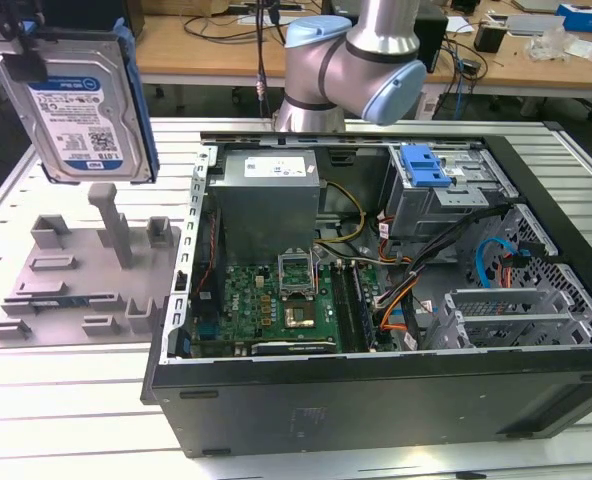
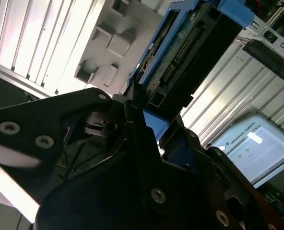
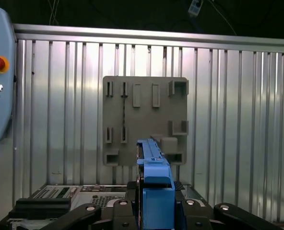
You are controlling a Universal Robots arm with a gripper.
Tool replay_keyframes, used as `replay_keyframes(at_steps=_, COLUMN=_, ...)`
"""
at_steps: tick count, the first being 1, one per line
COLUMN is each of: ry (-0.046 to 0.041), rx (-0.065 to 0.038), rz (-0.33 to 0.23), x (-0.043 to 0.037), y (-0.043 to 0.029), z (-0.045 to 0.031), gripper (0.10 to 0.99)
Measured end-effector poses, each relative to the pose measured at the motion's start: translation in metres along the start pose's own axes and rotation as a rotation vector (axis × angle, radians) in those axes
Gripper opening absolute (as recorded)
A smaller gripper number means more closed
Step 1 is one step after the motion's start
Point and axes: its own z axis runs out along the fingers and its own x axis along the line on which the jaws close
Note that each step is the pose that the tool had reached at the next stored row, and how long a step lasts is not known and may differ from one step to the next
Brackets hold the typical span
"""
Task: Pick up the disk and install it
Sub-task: 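Pick up the disk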
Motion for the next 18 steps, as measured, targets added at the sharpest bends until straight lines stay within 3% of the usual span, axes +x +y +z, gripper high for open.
replay_keyframes(at_steps=10, ry=-0.0016, rx=0.000, rz=0.000, x=0.0198, y=-0.0321, z=-0.0015, gripper=0.369)
replay_keyframes(at_steps=13, ry=-0.0019, rx=0.000, rz=0.000, x=0.0312, y=-0.0520, z=-0.0025, gripper=0.369)
replay_keyframes(at_steps=18, ry=-0.0026, rx=0.000, rz=0.000, x=0.0434, y=-0.0738, z=-0.0034, gripper=0.369)
